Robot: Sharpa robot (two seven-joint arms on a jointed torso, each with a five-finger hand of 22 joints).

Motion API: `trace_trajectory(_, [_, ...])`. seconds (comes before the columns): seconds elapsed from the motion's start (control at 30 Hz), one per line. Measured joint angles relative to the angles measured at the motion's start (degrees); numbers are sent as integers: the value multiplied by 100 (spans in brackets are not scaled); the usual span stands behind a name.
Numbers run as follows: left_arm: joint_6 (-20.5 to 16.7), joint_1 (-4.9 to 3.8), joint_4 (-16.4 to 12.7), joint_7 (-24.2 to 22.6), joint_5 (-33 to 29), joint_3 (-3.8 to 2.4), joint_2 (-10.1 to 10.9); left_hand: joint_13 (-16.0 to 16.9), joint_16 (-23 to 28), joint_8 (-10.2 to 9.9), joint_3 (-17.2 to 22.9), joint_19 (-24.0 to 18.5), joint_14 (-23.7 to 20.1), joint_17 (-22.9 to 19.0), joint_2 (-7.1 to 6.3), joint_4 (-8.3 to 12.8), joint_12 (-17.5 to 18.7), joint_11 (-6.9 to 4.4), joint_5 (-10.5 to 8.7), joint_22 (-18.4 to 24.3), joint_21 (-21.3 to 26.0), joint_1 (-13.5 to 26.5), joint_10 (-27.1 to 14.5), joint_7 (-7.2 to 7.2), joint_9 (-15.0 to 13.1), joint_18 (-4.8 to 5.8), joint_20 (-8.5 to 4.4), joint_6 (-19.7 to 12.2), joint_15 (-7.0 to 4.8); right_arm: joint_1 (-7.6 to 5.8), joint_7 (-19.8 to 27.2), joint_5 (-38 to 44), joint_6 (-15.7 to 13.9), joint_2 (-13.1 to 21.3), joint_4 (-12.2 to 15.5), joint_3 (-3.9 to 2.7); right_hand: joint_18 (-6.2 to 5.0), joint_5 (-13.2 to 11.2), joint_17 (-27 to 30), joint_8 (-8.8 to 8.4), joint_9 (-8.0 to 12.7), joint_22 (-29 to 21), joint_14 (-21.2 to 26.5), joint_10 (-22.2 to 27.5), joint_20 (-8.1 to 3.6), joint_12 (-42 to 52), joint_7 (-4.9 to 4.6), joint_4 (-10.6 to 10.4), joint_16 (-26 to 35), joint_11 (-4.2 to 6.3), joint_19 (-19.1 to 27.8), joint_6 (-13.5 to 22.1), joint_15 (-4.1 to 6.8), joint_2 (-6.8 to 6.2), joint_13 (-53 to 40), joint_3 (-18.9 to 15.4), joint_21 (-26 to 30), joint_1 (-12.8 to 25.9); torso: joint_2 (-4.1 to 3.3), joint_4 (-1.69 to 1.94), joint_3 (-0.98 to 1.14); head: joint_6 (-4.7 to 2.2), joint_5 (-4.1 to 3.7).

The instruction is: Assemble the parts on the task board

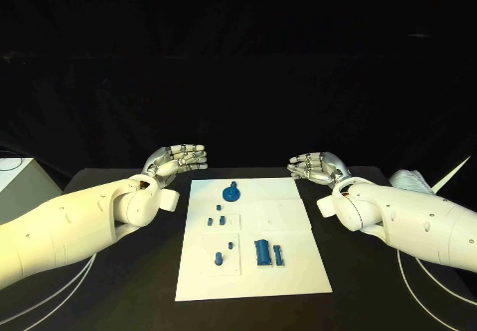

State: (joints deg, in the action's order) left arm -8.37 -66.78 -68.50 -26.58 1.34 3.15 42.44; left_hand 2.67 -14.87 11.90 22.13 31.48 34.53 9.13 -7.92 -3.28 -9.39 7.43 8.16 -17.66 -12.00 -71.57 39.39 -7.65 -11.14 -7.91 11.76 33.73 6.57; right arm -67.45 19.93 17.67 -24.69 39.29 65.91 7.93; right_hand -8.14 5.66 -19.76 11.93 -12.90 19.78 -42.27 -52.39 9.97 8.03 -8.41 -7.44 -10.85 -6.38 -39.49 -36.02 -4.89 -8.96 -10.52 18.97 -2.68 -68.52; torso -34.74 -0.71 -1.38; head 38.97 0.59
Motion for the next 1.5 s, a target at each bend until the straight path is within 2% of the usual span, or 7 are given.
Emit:
trace_trajectory(0.07, [-11, 0, -29, 11, 2, -1, 14, -77, 440, -348, -646, -921, -1007, -265, 232, 96, 280, -216, -238, 519, 356, 613, -1146, 225, 325, 239, -349, -983, -192, 16, -10, -1, -19, 23, 44, -15, 248, -161, 564, -340, 366, -565, 1201, 1338, -288, -231, 243, 209, 312, 179, 1127, 1027, 137, 259, 305, -541, 79, 569, 6, 3, -1, -7, -2])
trace_trajectory(0.2, [-108, 49, -183, 21, 2, -27, 29, -168, 946, -754, -1402, -1993, -2187, -577, 502, 208, 598, -472, -519, 1121, 765, 1609, -2493, 484, 705, 491, -746, -2135, -417, 100, -10, -63, -112, 95, 299, -115, 511, -359, 1252, -757, 816, -1254, 2676, 3219, -633, -508, 537, 471, 689, 404, 2504, 2284, 307, 569, 669, -1201, 148, 1741, 57, 13, 19, -102, -17])
trace_trajectory(0.4, [-566, 194, -661, 16, -3, -107, 79, -230, 1291, -1031, -1917, -2726, -2991, -792, 688, 287, 813, -642, -705, 1531, 1040, 4854, -3412, 665, 967, 593, -1017, -2918, -572, 344, 122, -400, -488, 262, 1113, -404, 648, -480, 1716, -1036, 1120, -1717, 3670, 4515, -865, -691, 733, 644, 940, 553, 3428, 3127, 426, 781, 915, -1648, 218, 4895, 227, 46, 86, -342, -46])
trace_trajectory(0.53, [-1108, 330, -1097, -10, -17, -172, 125, -247, 1377, -1084, -2054, -2922, -3218, -849, 739, 311, 869, -693, -750, 1649, 1095, 5973, -3668, 716, 1037, 674, -1114, -3146, -610, 527, 306, -769, -878, 387, 1726, -594, 668, -514, 1843, -1091, 1203, -1844, 3943, 4865, -932, -738, 784, 706, 989, 595, 3682, 3358, 457, 836, 982, -1757, 218, 5849, 303, 61, 117, -430, -57])
trace_trajectory(0.7, [-1954, 512, -1644, -61, -48, -243, 174, -254, 1422, -1140, -2119, -3015, -3323, -884, 769, 319, 893, -723, -775, 1713, 1139, 6636, -3796, 756, 1080, 673, -1145, -3249, -646, 677, 549, -1231, -1364, 500, 2225, -747, 736, -514, 1918, -1142, 1252, -1919, 4078, 5068, -974, -763, 821, 735, 1027, 630, 3801, 3468, 465, 873, 1021, -1817, 240, 6409, 341, 68, 133, -455, -59])
trace_trajectory(1.03, [-3089, 656, -2107, -155, -104, -305, 225, -262, 1450, -1171, -2189, -3128, -3432, -905, 795, 328, 901, -742, -797, 1759, 1166, 7123, -3918, 766, 1107, 672, -1175, -3342, -655, 724, 781, -1637, -1793, 539, 2391, -789, 735, -536, 1968, -1173, 1286, -1970, 4198, 5210, -996, -783, 844, 752, 1048, 638, 3922, 3580, 489, 896, 1045, -1866, 240, 6821, 354, 71, 137, -460, -59])
trace_trajectory(1.5, [-3485, 659, -2128, -205, -134, -309, 230, -262, 1450, -1171, -2189, -3127, -3432, -907, 795, 328, 901, -742, -797, 1761, 1166, 7122, -3918, 766, 1109, 672, -1175, -3342, -655, 725, 864, -1771, -1930, 540, 2393, -789, 734, -536, 1971, -1173, 1285, -1972, 4198, 5210, -995, -783, 844, 752, 1048, 638, 3922, 3580, 489, 896, 1047, -1866, 240, 6820, 356, 71, 138, -460, -59])
